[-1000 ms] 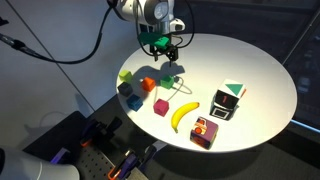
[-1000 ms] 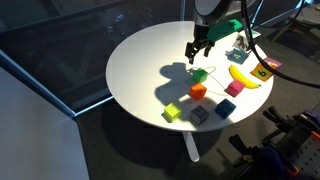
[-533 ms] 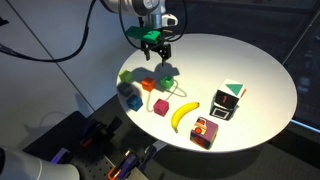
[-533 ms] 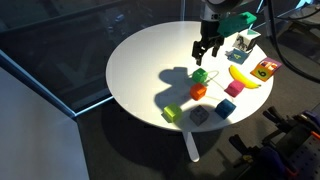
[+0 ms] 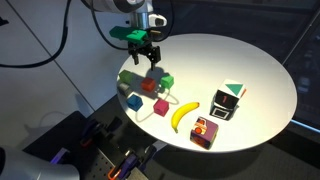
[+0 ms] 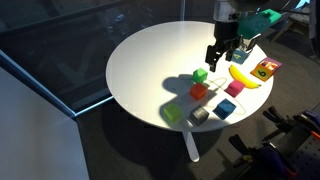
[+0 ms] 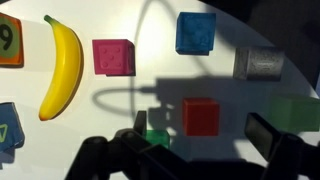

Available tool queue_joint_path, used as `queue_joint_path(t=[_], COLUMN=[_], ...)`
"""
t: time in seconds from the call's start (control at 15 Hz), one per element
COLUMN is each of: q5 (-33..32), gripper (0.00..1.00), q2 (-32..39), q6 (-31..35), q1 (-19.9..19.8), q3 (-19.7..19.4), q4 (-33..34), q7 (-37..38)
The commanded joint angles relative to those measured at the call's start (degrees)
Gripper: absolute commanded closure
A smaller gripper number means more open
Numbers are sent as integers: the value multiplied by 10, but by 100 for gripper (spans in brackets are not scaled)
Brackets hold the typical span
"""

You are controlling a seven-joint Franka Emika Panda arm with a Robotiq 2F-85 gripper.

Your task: Place the dark green block on the table

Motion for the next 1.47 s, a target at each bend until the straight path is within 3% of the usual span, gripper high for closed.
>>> queue_joint_path(t=[0.0, 0.67, 1.4], q5=[-16, -5, 20], gripper=[0, 0, 0], q2=[-78, -221, -246], q6=[-13, -24, -98], q1=[3, -6, -14], q3=[3, 5, 3], q4=[-64, -149, -107], q7=[18, 49, 87])
